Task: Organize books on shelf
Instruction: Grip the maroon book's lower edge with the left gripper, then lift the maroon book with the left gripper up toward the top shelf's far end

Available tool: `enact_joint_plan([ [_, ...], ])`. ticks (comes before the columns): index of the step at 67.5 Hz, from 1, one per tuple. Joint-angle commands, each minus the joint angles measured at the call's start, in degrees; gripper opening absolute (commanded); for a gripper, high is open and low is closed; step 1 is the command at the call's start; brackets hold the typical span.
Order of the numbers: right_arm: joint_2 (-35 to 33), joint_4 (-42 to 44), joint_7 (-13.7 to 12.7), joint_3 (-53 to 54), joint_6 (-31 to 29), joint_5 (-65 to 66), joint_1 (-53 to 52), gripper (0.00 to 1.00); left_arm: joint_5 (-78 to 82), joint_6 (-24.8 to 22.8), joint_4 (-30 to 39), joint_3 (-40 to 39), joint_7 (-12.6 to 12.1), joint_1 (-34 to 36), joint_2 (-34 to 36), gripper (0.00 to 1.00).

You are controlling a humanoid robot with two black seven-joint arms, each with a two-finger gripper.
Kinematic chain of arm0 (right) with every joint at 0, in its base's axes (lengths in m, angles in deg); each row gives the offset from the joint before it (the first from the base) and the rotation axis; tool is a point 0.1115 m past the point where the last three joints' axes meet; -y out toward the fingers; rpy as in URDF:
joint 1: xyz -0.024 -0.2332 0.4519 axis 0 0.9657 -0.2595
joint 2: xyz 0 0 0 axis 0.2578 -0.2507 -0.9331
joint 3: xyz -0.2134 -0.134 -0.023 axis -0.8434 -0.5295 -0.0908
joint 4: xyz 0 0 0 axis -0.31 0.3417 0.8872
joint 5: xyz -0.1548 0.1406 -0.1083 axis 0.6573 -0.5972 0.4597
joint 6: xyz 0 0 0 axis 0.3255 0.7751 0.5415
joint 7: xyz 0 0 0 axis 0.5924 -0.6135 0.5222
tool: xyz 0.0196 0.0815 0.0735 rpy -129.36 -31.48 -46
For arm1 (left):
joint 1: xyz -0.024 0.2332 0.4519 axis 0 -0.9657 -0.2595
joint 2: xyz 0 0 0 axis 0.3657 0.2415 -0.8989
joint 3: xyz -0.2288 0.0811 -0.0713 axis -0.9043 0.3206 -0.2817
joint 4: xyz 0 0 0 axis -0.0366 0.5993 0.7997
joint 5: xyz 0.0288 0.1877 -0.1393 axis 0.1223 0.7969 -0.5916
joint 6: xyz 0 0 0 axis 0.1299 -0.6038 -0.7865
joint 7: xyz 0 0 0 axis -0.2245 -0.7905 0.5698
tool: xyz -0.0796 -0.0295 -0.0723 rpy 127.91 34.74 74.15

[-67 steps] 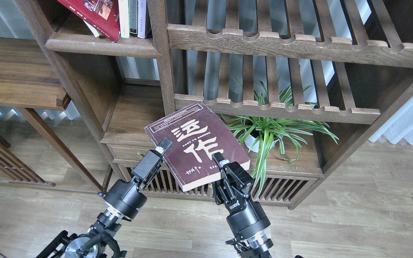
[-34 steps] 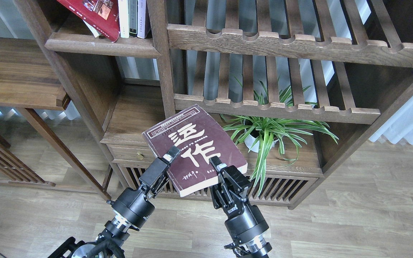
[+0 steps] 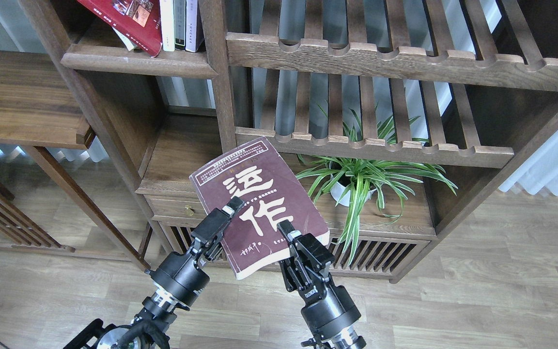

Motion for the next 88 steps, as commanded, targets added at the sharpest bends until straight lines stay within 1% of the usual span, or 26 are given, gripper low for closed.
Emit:
enact_joint_plan([
  [1, 0.0, 0.0, 0.0, 0.1, 0.0, 0.0, 0.0, 0.04, 0.0, 0.0, 0.0, 0.0, 0.1, 0.0, 0.0, 0.06],
  [12, 0.0, 0.0, 0.1, 0.1, 0.0, 0.0, 0.1, 0.05, 0.0, 0.0, 0.0, 0.0, 0.0, 0.1, 0.0, 0.05],
  [18, 0.0, 0.1, 0.1, 0.2, 0.0, 0.0, 0.1, 0.09, 0.0, 0.0, 0.0, 0.0, -0.1, 0.0, 0.1, 0.05],
  [21, 0.0, 0.1, 0.1, 0.2, 0.0, 0.0, 0.1, 0.15, 0.0, 0.0, 0.0, 0.0, -0.1, 0.0, 0.1, 0.05],
  [22, 0.0, 0.1, 0.1, 0.2, 0.0, 0.0, 0.1, 0.2, 0.0, 0.0, 0.0, 0.0, -0.1, 0.0, 0.1, 0.05],
  [28, 0.0, 0.5, 0.1, 0.1, 0.0, 0.0, 0.1, 0.33, 0.0, 0.0, 0.0, 0.0, -0.2, 0.0, 0.1, 0.05],
  [29, 0.0, 0.5, 0.1, 0.1, 0.0, 0.0, 0.0, 0.37, 0.0, 0.0, 0.0, 0.1, -0.2, -0.1, 0.1, 0.05],
  [31, 0.0, 0.4, 0.1, 0.1, 0.0, 0.0, 0.1, 0.41, 0.0, 0.0, 0.0, 0.1, -0.2, -0.1, 0.1, 0.05],
  [32, 0.0, 0.4, 0.1, 0.3, 0.0, -0.1, 0.0, 0.5, 0.1, 0.0, -0.1, 0.2, -0.4, -0.1, 0.1, 0.05],
  [40, 0.0, 0.3, 0.1, 0.4, 0.0, 0.0, -0.7, 0.62, 0.0, 0.0, -0.1, 0.2, -0.5, -0.1, 0.1, 0.06],
  [50, 0.0, 0.3, 0.0, 0.4, 0.0, 0.2, -1.2, 0.67, 0.1, 0.0, -0.1, 0.2, -0.5, -0.1, 0.2, 0.06],
  [64, 0.0, 0.5, 0.0, 1.0, 0.0, 0.6, -1.2, 0.68, 0.1, 0.0, 0.0, 0.2, -0.6, -0.4, 0.2, 0.06],
  [67, 0.0, 1.1, 0.0, 1.2, 0.0, 0.7, -1.2, 0.69, 0.4, 0.0, 0.2, 0.2, -0.6, -0.3, 0.4, 0.06],
  [73, 0.0, 4.7, 0.0, 4.7, 0.0, 1.1, -1.1, 0.76, 2.1, 0.0, 0.4, 0.1, -1.0, 0.1, 2.0, 0.06],
  [79, 0.0, 7.7, 0.1, 8.5, 0.0, 1.4, -1.3, 0.8, 4.9, 0.0, 0.9, -0.1, -1.1, 0.2, 4.3, 0.06],
  [88, 0.0, 7.9, 0.1, 8.7, 0.0, 1.3, -1.7, 0.8, 7.6, 0.0, 1.1, -1.1, -1.0, 0.2, 5.0, 0.05],
])
